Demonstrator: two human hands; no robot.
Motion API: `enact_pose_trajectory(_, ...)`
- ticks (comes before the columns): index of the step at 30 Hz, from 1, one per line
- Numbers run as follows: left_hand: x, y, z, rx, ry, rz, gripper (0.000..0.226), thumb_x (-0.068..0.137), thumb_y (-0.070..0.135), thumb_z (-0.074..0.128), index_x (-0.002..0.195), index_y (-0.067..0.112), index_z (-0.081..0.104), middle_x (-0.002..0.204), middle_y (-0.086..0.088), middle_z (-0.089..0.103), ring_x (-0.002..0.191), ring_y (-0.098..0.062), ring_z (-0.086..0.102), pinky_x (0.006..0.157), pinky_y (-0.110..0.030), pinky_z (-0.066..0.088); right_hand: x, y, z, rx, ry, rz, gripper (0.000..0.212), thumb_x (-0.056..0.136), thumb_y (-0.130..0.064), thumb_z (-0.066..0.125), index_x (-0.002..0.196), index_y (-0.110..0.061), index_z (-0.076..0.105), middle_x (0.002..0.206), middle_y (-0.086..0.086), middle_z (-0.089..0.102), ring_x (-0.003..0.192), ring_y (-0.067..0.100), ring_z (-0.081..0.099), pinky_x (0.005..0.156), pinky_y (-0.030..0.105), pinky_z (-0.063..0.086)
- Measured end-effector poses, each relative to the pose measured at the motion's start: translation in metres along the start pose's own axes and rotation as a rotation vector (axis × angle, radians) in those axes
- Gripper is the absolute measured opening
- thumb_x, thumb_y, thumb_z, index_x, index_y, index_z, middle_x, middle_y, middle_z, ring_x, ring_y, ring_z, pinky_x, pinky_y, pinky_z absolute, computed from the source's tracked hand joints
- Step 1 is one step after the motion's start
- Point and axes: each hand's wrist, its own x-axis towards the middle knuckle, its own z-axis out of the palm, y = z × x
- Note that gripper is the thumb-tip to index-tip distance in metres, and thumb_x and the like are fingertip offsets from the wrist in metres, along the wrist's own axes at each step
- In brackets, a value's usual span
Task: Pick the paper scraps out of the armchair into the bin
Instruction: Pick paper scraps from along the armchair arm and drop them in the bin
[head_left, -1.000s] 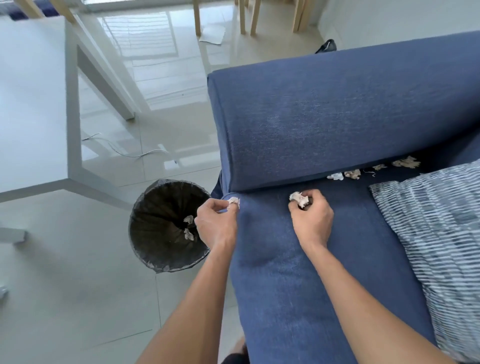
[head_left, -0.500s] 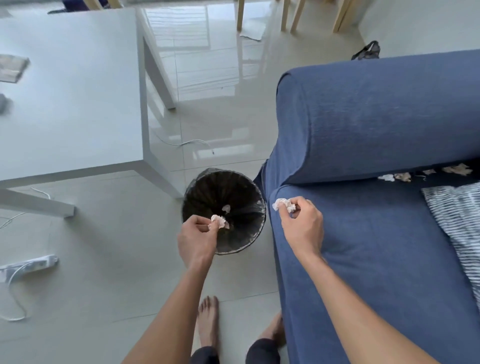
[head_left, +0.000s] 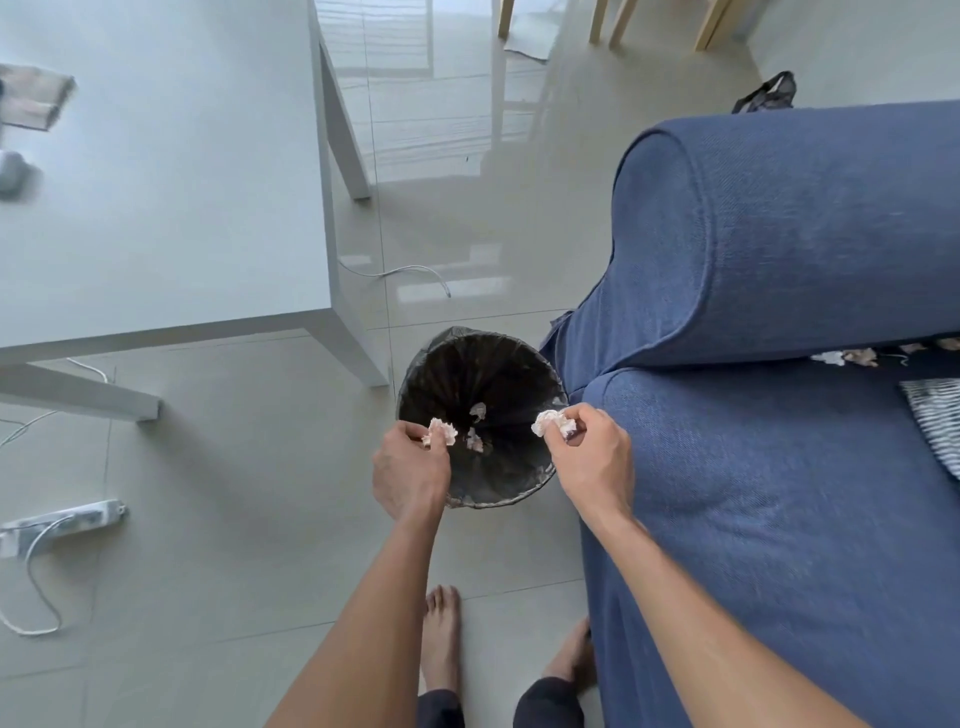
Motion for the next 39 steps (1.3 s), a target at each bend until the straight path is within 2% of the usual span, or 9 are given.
enact_pose_trajectory(6, 0.019, -0.007, -0.009, 0.070, -0.022, 0.041, 0.031, 0.092, 0.039, 0.065, 0.113, 0.017, 0.072, 0.101, -0.002, 0.077, 0.105, -0.026, 0.069, 0.088, -0.037, 0.053, -0.001, -0.004, 0.008, -0.003, -0.027, 0.028, 0.020, 0.087, -0.041, 0.065, 0.087, -0.021, 0.068, 0.080, -0.003, 0.069, 0.075, 0.018, 0.064, 0.064, 0.037, 0.055)
enact_pose_trajectory(12, 0.029, -0.015, -0.018, 0.109, -0.033, 0.058, 0.023, 0.095, 0.034, 0.061, 0.105, 0.018, 0.073, 0.100, -0.001, 0.077, 0.101, -0.028, 0.069, 0.085, -0.035, 0.051, -0.001, -0.008, 0.016, -0.013, -0.040, 0.039, 0.018, 0.086, -0.040, 0.067, 0.088, -0.022, 0.069, 0.078, -0.004, 0.069, 0.075, 0.019, 0.064, 0.065, 0.034, 0.052)
enact_pose_trajectory(17, 0.033, -0.017, -0.019, 0.086, -0.077, 0.095, 0.025, 0.096, 0.036, 0.058, 0.104, 0.018, 0.073, 0.099, -0.002, 0.076, 0.099, -0.027, 0.069, 0.083, -0.034, 0.050, 0.001, -0.010, 0.024, -0.086, -0.098, 0.026, 0.010, 0.085, -0.032, 0.068, 0.091, -0.024, 0.070, 0.089, -0.003, 0.069, 0.081, 0.021, 0.064, 0.066, 0.033, 0.051)
enact_pose_trajectory(22, 0.037, -0.017, -0.021, 0.116, -0.114, 0.174, 0.025, 0.096, 0.037, 0.058, 0.101, 0.018, 0.074, 0.094, 0.000, 0.075, 0.093, -0.024, 0.069, 0.079, -0.032, 0.050, 0.008, -0.013, 0.028, -0.209, -0.172, 0.042, 0.022, 0.088, -0.033, 0.067, 0.107, -0.023, 0.070, 0.104, 0.005, 0.072, 0.093, 0.028, 0.065, 0.071, 0.034, 0.051)
enact_pose_trajectory(26, 0.038, -0.021, -0.025, 0.209, -0.156, 0.268, 0.024, 0.097, 0.037, 0.056, 0.102, 0.019, 0.072, 0.093, 0.002, 0.075, 0.091, -0.022, 0.070, 0.078, -0.033, 0.052, 0.012, -0.012, 0.032, -0.327, -0.336, 0.062, 0.039, 0.091, -0.041, 0.062, 0.122, -0.017, 0.062, 0.117, 0.006, 0.067, 0.109, 0.030, 0.061, 0.083, 0.039, 0.051)
enact_pose_trajectory(32, 0.040, -0.019, -0.034, 0.324, -0.203, 0.381, 0.021, 0.097, 0.035, 0.057, 0.099, 0.020, 0.071, 0.093, 0.002, 0.075, 0.089, -0.022, 0.071, 0.080, -0.035, 0.055, 0.011, -0.006, 0.026, -0.288, -0.373, 0.048, 0.047, 0.097, -0.041, 0.057, 0.137, -0.017, 0.054, 0.131, 0.006, 0.062, 0.121, 0.027, 0.058, 0.093, 0.041, 0.049)
enact_pose_trajectory(36, 0.043, -0.008, -0.038, 0.386, -0.176, 0.443, 0.024, 0.098, 0.037, 0.056, 0.100, 0.019, 0.071, 0.095, 0.002, 0.075, 0.090, -0.022, 0.070, 0.076, -0.033, 0.050, 0.016, 0.003, 0.001, -0.312, -0.324, -0.049, 0.039, 0.099, -0.038, 0.054, 0.133, -0.018, 0.058, 0.123, 0.005, 0.062, 0.112, 0.026, 0.061, 0.087, 0.039, 0.050)
enact_pose_trajectory(39, 0.032, 0.004, -0.033, 0.418, -0.164, 0.548, 0.026, 0.098, 0.042, 0.055, 0.102, 0.021, 0.071, 0.094, 0.005, 0.074, 0.090, -0.019, 0.070, 0.070, -0.030, 0.048, 0.023, 0.016, -0.032, -0.244, -0.190, -0.123, 0.024, 0.099, -0.035, 0.052, 0.116, -0.023, 0.064, 0.105, 0.000, 0.065, 0.096, 0.023, 0.065, 0.076, 0.036, 0.052)
